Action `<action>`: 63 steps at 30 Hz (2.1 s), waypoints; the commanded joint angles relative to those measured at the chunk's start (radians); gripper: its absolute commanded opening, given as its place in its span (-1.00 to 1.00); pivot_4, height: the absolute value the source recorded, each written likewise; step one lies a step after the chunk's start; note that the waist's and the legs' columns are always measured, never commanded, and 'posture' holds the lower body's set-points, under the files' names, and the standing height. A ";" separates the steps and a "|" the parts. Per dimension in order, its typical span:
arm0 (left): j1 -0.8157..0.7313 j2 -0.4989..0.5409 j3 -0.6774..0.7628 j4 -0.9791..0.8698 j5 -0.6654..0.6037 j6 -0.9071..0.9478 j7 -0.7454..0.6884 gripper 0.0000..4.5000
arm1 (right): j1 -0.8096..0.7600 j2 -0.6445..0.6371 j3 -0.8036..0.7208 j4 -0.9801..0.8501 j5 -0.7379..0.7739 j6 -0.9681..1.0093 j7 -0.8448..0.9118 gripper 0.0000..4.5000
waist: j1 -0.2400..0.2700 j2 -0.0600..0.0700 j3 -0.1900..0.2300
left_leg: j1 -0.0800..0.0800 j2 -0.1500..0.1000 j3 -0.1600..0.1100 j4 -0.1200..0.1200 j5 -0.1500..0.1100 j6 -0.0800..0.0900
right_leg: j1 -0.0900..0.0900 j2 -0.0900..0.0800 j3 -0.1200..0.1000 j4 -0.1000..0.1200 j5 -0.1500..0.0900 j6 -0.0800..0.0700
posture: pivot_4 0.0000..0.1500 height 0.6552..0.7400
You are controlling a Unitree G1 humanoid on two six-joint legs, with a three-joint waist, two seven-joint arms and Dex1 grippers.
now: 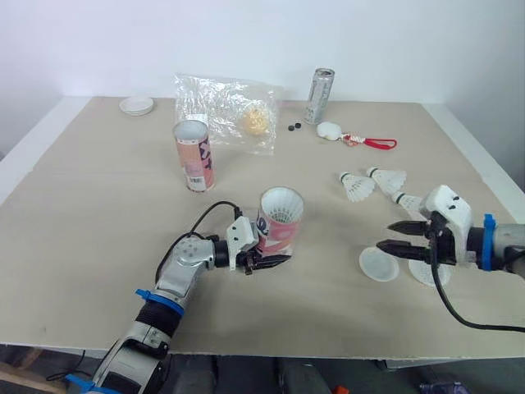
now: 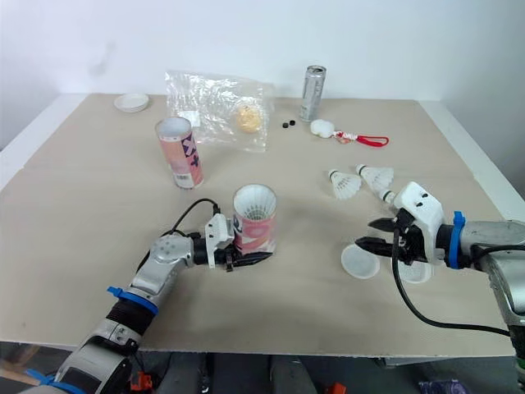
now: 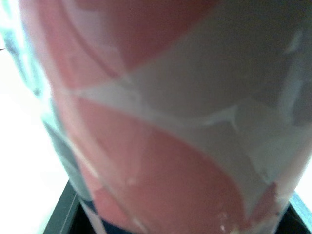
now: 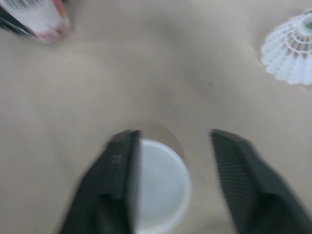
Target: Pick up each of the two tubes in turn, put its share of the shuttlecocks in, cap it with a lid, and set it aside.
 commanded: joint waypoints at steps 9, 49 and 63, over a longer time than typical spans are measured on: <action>-0.025 -0.021 -0.025 0.045 0.016 -0.040 -0.001 0.07 | -0.148 -0.031 0.186 0.146 -0.106 -0.085 0.074 0.95 | 0.001 0.000 0.000 | -0.001 -0.001 -0.001 0.000 0.000 0.000 | 0.000 0.000 0.000 -0.001 -0.001 0.001 | 1.00 1.00; -0.019 -0.013 -0.024 0.057 0.004 0.014 -0.002 0.07 | -0.359 -0.015 0.115 0.027 0.058 -0.182 0.268 -0.97 | 0.000 0.002 -0.001 | 0.000 -0.001 -0.001 -0.001 0.000 0.000 | 0.001 0.000 0.000 -0.001 -0.001 0.001 | 1.00 1.00; -0.037 -0.028 -0.032 0.085 0.014 0.013 -0.008 0.07 | -0.791 0.150 0.306 0.001 0.059 -0.102 0.249 -0.97 | 0.002 0.002 -0.001 | -0.001 -0.001 -0.001 -0.002 0.000 0.000 | 0.000 -0.001 0.000 -0.004 -0.001 0.000 | 1.00 1.00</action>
